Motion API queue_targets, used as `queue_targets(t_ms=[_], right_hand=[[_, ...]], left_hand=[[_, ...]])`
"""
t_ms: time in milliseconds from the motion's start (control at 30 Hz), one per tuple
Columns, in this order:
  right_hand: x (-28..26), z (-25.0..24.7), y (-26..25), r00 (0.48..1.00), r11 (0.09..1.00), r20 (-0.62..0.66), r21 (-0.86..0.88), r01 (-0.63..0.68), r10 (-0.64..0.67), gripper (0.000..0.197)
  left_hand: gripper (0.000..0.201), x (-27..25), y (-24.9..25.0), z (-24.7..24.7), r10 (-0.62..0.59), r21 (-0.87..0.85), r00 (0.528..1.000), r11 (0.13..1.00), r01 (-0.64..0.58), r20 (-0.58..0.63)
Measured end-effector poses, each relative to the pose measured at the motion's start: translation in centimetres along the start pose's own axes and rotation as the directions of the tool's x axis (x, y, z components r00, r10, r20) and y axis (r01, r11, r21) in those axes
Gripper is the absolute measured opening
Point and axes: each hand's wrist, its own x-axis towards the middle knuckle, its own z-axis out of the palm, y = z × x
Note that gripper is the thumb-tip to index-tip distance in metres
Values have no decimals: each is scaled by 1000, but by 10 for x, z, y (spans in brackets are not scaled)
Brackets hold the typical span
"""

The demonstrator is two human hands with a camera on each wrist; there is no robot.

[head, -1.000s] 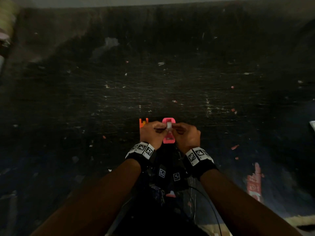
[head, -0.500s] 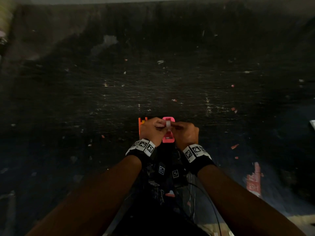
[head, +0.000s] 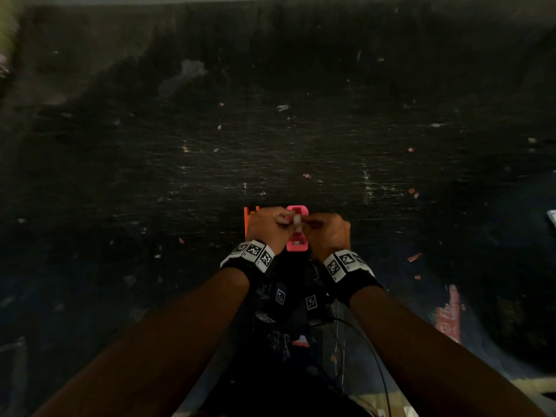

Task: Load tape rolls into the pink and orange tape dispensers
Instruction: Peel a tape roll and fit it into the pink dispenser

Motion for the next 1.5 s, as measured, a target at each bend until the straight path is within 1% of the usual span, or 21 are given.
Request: queue_targets(t_ms=[67, 133, 233, 333, 400, 433, 533, 633, 667, 767, 833, 900, 967, 1000, 1100, 1167, 1200, 1300, 1333, 1433, 1500], right_hand=[[0, 0, 2, 999, 999, -24, -30, 30, -31, 23], [2, -1, 4, 999, 997, -24, -61, 40, -42, 18], [5, 0, 8, 999, 997, 6, -63, 53, -53, 18], [8, 0, 12, 996, 994, 40, -76, 83, -80, 20], [7, -3, 11, 990, 984, 69, -120, 134, -126, 21], [7, -4, 11, 985, 977, 74, -138, 163, -154, 21], [6, -7, 11, 975, 961, 66, -168, 219, -210, 19], [7, -5, 12, 966, 952, 40, -164, 258, -255, 12], [7, -4, 13, 959, 945, 32, -163, 282, -281, 13], [5, -4, 16, 913, 892, 18, -206, 402, -407, 11], [3, -4, 20, 871, 835, 49, -265, 483, -488, 17], [2, -5, 22, 840, 789, 108, -296, 538, -532, 32], [2, -5, 22, 825, 760, 161, -325, 563, -542, 46], [2, -5, 22, 823, 751, 176, -341, 565, -540, 49], [3, -4, 19, 815, 737, 174, -354, 576, -553, 51], [4, -4, 16, 804, 727, 154, -354, 588, -575, 48], [5, -3, 15, 793, 716, 139, -359, 598, -593, 43], [7, -1, 15, 741, 669, 87, -372, 644, -666, 18], [7, -1, 15, 729, 653, 82, -387, 652, -679, 13], [7, 0, 19, 695, 590, 113, -444, 674, -710, 5], [4, -1, 18, 669, 557, 127, -453, 696, -732, 4]], left_hand=[[21, 2, 0, 0, 9, 38, 1000, 999, -9, 5], [24, 4, -2, -2, 72, 115, 997, 991, -72, 2], [37, 11, -5, -10, 171, 181, 985, 968, -175, 38], [43, 19, -5, -21, 260, 236, 952, 926, -294, 164], [44, 23, -5, -24, 272, 280, 927, 897, -342, 260], [45, 24, -6, -24, 270, 296, 919, 888, -353, 288], [40, 26, -9, -23, 282, 310, 915, 877, -368, 288], [35, 28, -8, -22, 293, 290, 914, 882, -372, 282], [34, 28, -8, -22, 290, 289, 914, 883, -369, 283], [29, 31, -6, -24, 281, 261, 919, 899, -353, 275], [20, 33, -4, -25, 265, 279, 921, 896, -344, 285], [14, 35, -4, -26, 246, 302, 921, 891, -338, 304], [17, 37, -3, -26, 245, 322, 919, 882, -344, 309], [18, 38, -3, -26, 244, 330, 919, 878, -345, 311], [19, 39, -3, -26, 228, 347, 921, 875, -336, 317], [19, 39, -3, -26, 222, 347, 921, 877, -333, 322], [18, 39, -3, -26, 221, 349, 920, 876, -334, 325], [19, 37, -2, -27, 224, 353, 919, 872, -338, 325], [21, 36, -2, -27, 224, 356, 918, 871, -339, 327], [22, 32, -3, -27, 239, 347, 910, 867, -357, 339], [27, 29, -6, -27, 238, 338, 904, 869, -361, 354]])
